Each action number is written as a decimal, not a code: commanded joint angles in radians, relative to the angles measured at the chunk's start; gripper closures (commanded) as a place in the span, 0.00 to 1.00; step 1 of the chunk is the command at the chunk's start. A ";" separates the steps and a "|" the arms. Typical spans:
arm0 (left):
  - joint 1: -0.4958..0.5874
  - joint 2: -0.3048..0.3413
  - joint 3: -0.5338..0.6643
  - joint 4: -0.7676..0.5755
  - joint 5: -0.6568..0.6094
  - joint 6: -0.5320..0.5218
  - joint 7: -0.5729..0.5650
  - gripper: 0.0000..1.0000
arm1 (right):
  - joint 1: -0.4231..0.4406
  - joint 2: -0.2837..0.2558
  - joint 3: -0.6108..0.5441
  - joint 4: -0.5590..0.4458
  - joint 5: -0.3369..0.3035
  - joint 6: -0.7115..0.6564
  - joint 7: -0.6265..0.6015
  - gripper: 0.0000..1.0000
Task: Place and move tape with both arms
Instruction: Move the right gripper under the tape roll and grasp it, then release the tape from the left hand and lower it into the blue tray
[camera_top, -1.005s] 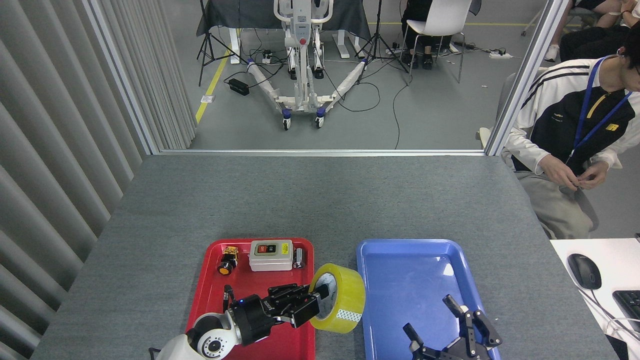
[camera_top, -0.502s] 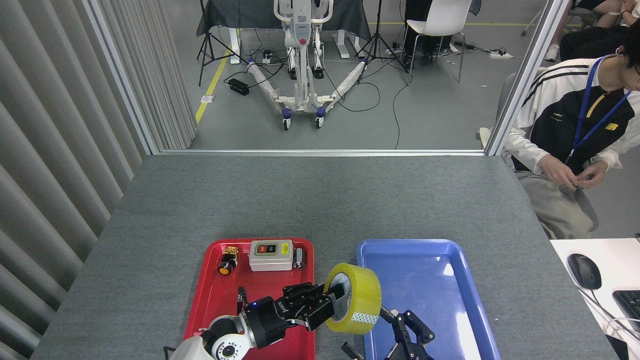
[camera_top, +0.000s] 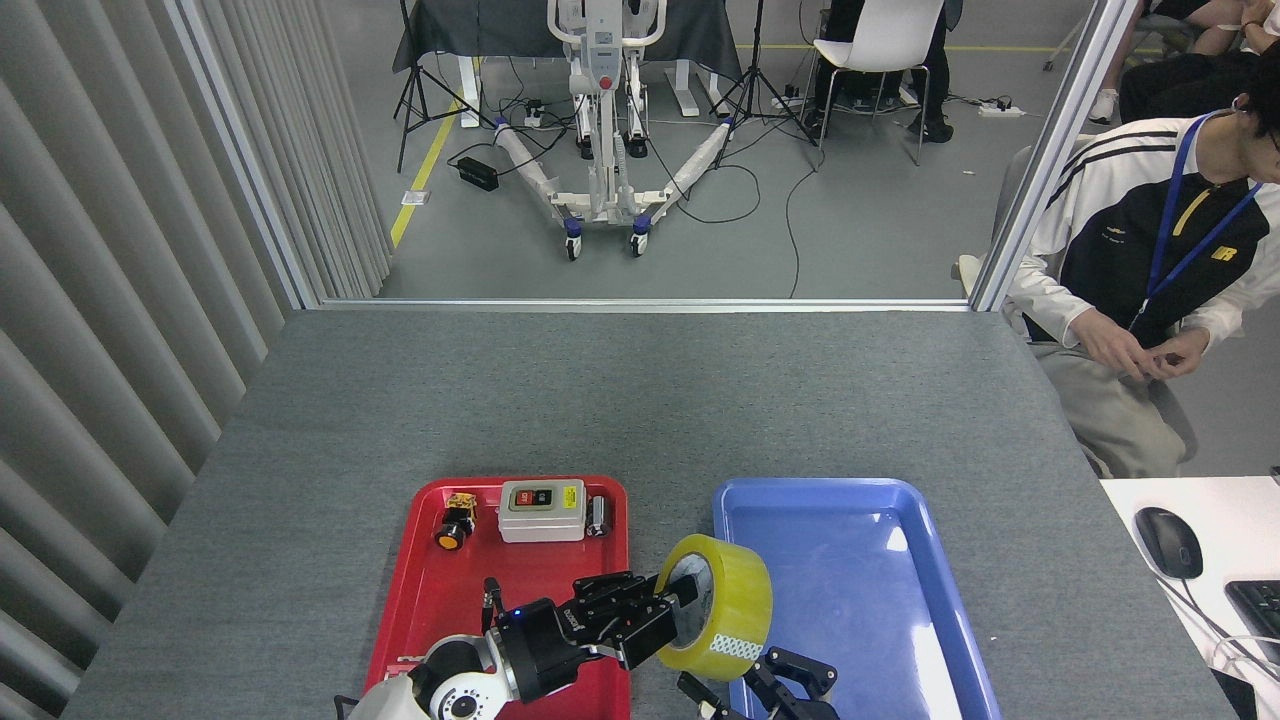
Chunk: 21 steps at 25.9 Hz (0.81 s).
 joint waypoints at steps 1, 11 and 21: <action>0.001 0.000 0.008 -0.001 -0.001 0.000 0.036 0.24 | 0.002 0.000 0.000 0.000 -0.001 -0.002 0.000 1.00; 0.019 0.037 0.152 -0.040 0.188 0.000 0.094 0.00 | 0.003 -0.004 -0.020 -0.004 -0.013 0.013 -0.013 1.00; 0.199 0.138 0.379 -0.169 0.180 0.028 0.318 0.01 | 0.022 -0.005 -0.155 -0.038 -0.039 0.154 0.178 1.00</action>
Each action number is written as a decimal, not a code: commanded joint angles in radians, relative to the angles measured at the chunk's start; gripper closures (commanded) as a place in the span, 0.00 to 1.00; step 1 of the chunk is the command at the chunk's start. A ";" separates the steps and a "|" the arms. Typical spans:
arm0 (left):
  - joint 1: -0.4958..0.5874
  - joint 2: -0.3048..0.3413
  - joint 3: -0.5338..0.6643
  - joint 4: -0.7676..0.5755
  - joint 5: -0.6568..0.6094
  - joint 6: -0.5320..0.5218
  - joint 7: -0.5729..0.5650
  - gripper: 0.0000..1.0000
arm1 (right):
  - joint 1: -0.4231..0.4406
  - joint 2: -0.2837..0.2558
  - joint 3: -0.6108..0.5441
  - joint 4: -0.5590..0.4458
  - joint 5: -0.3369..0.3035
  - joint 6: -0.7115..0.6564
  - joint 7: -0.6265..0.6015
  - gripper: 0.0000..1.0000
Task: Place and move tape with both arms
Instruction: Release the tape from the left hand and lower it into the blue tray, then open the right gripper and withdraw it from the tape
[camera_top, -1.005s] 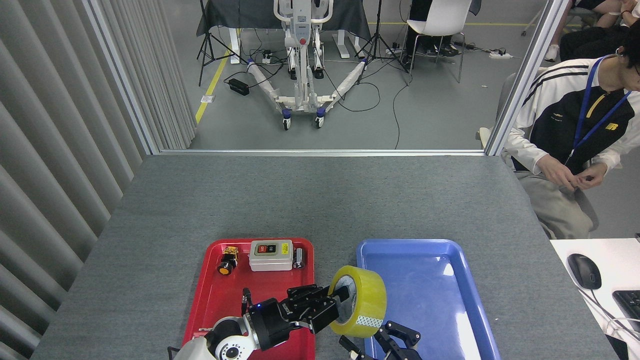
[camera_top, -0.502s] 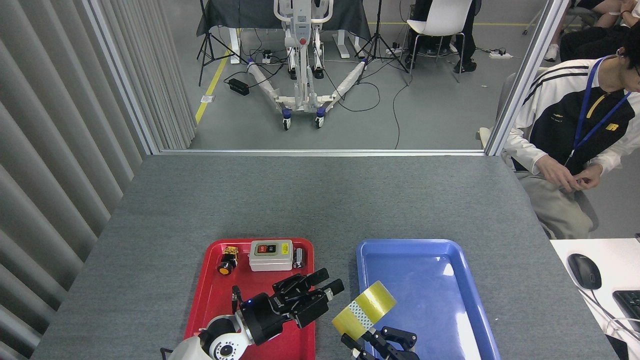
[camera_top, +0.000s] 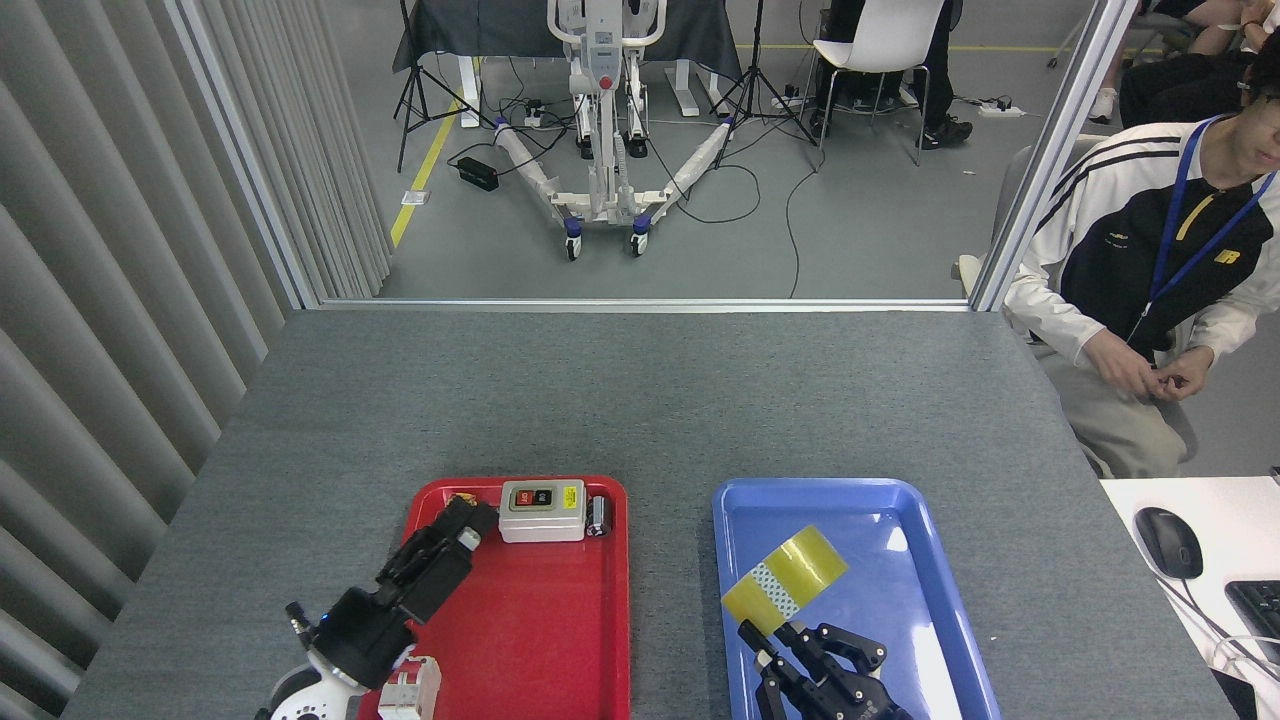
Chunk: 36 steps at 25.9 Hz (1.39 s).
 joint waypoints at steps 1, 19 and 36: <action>0.064 0.037 0.039 -0.081 -0.123 0.068 0.167 0.02 | 0.008 -0.004 -0.052 -0.046 -0.006 0.066 0.207 1.00; 0.188 0.040 -0.099 -0.284 -0.708 0.689 0.316 0.00 | -0.153 0.003 -0.072 -0.123 -0.173 0.335 1.250 0.94; 0.182 0.060 -0.099 -0.288 -0.726 0.688 0.368 0.01 | 0.007 -0.018 -0.173 -0.156 -0.173 0.387 0.324 0.00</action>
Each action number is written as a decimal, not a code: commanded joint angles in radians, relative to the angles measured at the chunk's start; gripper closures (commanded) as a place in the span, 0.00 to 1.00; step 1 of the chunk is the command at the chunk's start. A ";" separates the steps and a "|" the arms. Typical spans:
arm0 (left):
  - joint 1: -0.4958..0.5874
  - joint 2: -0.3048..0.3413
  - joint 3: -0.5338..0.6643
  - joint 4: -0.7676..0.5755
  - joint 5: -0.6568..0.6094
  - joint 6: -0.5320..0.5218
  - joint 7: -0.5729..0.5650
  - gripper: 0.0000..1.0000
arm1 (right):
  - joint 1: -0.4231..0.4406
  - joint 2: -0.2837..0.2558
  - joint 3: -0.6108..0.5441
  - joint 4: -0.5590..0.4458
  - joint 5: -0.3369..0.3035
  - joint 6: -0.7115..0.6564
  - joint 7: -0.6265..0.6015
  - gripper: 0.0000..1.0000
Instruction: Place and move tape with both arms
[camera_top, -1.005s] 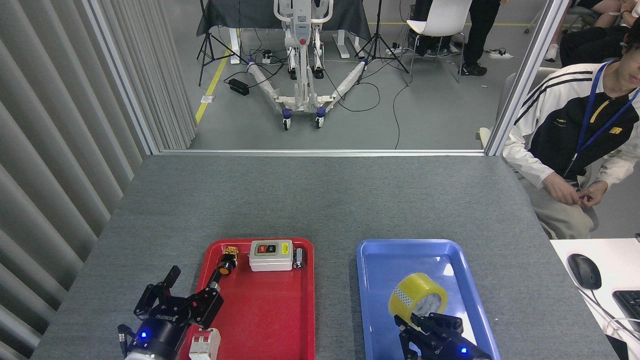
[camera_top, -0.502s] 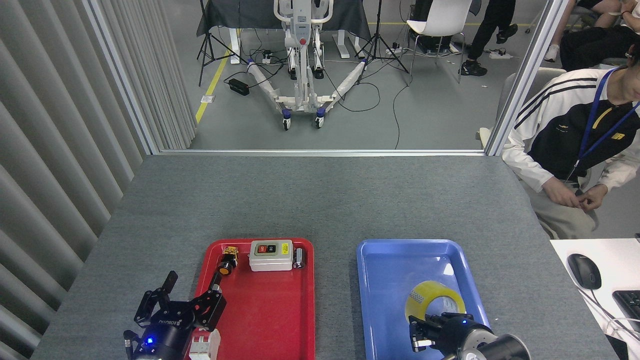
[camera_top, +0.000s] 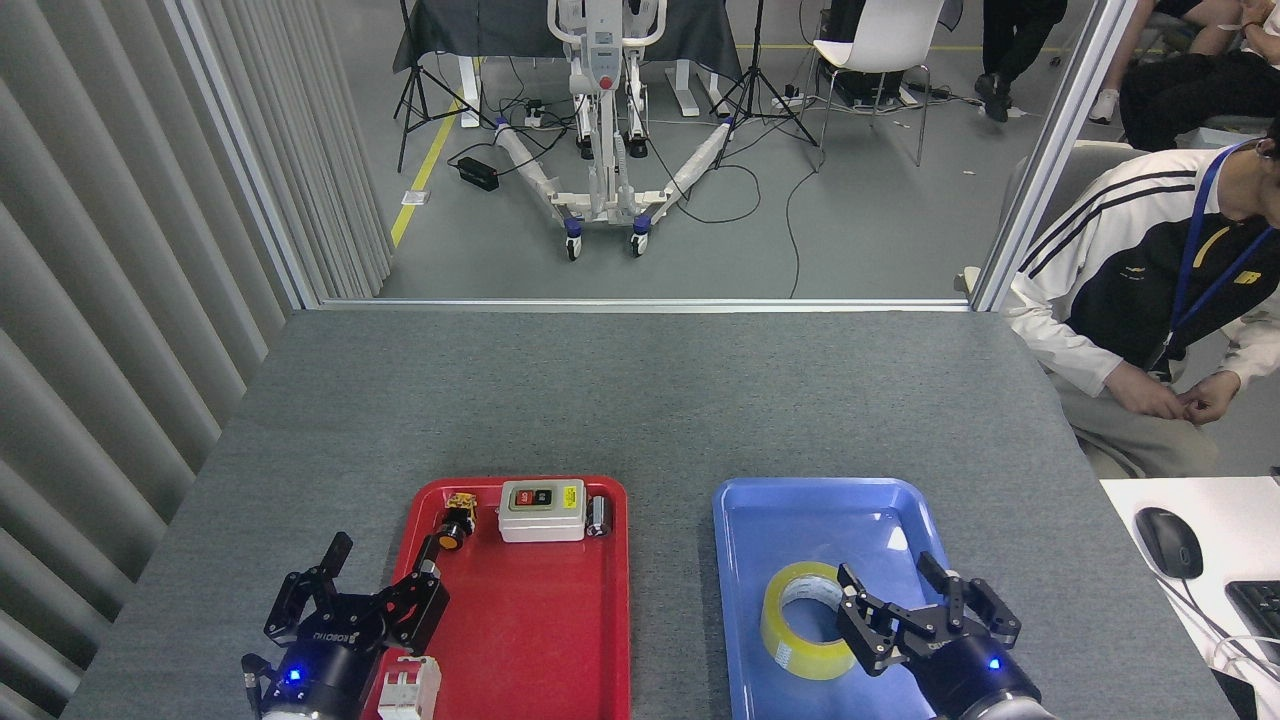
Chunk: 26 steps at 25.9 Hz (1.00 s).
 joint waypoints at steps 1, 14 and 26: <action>0.003 0.008 0.000 0.001 -0.026 0.008 0.024 0.01 | 0.046 -0.003 -0.036 -0.001 0.001 0.005 -0.218 0.00; -0.001 -0.007 0.001 0.026 -0.157 0.028 0.022 0.01 | 0.112 0.034 -0.055 0.011 0.113 0.132 -0.255 0.00; -0.003 -0.007 0.001 0.024 -0.155 0.022 0.022 0.01 | 0.112 0.022 -0.055 0.002 0.112 0.132 -0.255 0.00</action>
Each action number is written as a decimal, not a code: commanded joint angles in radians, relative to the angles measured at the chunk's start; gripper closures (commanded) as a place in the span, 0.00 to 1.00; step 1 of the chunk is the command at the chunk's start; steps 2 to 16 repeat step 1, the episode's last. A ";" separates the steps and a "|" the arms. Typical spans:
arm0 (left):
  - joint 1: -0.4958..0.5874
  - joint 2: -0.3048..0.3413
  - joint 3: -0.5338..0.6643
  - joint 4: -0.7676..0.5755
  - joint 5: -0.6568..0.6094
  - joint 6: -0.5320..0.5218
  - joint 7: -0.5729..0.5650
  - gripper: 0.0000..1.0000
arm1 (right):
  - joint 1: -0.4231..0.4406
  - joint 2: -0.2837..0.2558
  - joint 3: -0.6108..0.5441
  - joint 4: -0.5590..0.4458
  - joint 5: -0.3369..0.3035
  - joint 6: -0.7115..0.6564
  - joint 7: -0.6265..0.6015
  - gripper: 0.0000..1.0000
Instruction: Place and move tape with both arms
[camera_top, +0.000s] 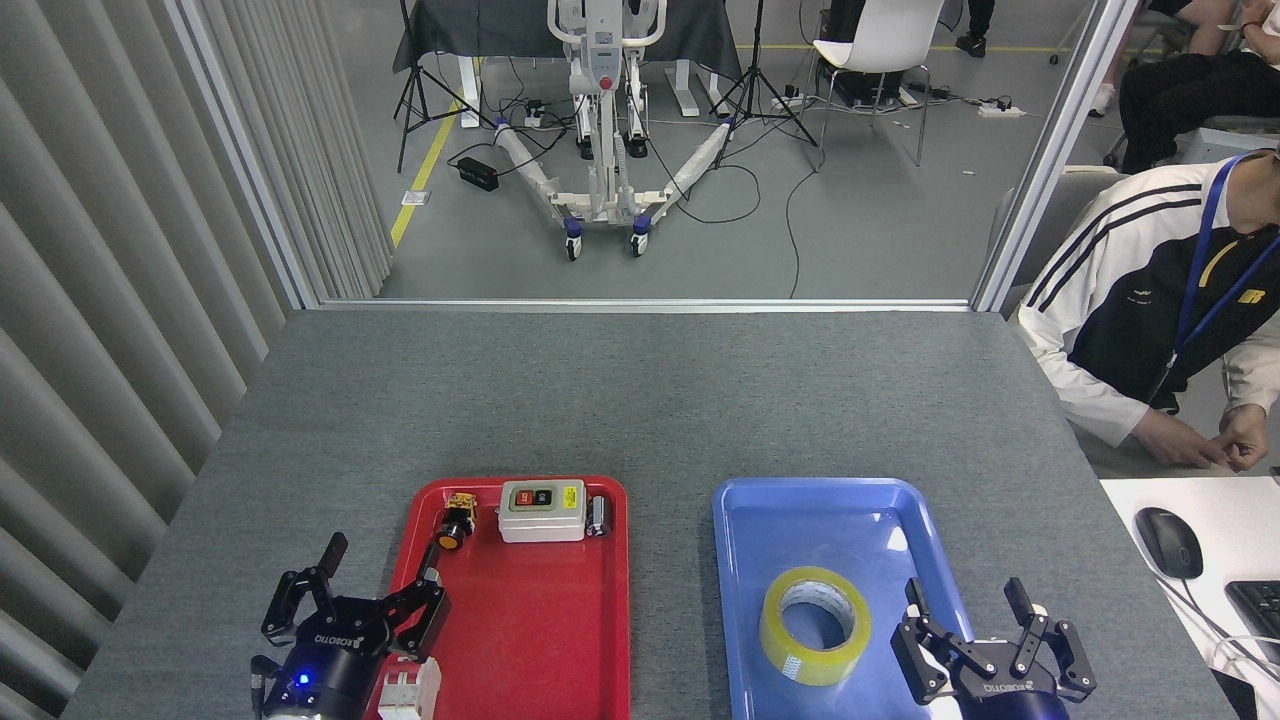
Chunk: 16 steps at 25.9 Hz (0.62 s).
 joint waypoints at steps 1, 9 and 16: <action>-0.001 0.003 -0.001 0.003 0.003 -0.002 0.002 0.01 | 0.000 -0.004 0.001 -0.001 0.000 0.000 0.005 0.00; -0.001 0.003 -0.001 0.003 0.003 -0.002 0.002 0.01 | 0.000 -0.004 0.001 -0.001 0.000 0.000 0.005 0.00; -0.001 0.003 -0.001 0.003 0.003 -0.002 0.002 0.01 | 0.000 -0.004 0.001 -0.001 0.000 0.000 0.005 0.00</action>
